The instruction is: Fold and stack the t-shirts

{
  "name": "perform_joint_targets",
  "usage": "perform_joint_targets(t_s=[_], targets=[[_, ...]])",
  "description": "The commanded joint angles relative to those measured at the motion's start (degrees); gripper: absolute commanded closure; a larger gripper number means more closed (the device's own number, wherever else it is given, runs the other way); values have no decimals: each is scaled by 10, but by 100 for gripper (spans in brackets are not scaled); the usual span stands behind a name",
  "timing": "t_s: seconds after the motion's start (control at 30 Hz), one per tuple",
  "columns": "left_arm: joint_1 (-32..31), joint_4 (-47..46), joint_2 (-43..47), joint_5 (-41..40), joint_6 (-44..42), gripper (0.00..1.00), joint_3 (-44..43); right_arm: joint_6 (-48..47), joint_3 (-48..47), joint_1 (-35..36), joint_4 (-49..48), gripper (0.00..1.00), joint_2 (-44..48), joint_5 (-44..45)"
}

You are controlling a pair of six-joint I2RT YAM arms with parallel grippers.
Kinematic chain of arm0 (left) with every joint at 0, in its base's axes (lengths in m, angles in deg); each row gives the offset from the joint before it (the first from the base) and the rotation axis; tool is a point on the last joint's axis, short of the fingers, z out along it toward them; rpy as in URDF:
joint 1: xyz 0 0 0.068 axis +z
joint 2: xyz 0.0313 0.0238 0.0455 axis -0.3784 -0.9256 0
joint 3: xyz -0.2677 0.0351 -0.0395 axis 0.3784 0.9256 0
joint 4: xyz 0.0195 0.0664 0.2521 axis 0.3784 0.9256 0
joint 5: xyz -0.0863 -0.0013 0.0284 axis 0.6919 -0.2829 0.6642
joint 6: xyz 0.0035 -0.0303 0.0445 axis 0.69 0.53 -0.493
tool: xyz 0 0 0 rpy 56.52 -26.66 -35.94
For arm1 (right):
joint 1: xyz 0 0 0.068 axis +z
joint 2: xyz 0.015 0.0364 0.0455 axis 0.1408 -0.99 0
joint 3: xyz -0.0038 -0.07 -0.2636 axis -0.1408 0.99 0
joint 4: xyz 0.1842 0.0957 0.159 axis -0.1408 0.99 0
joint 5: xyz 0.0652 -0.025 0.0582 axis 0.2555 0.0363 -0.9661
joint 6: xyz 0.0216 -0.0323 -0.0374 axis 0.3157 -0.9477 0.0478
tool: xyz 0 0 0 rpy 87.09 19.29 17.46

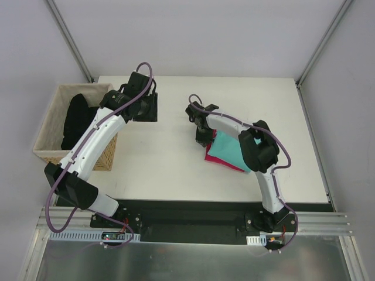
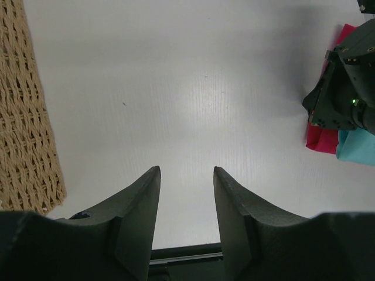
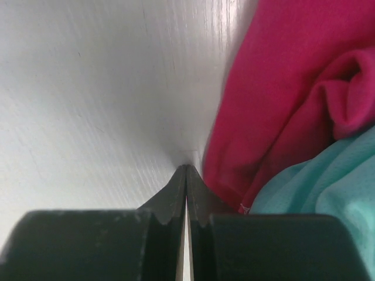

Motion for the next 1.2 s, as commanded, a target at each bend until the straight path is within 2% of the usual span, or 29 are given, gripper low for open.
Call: perform_joint_targets(t_s=[0.0,0.63,1.17], targets=[[7,-2,26,-17,-4,59,5,31,18,-3,-10,99,50,-2],[7,5,20,-3,-1,59,6,124,98,-6,9,99,81,28],[7,14,24,-5,-10,59,4,174,105,-39,32,99,75,59]])
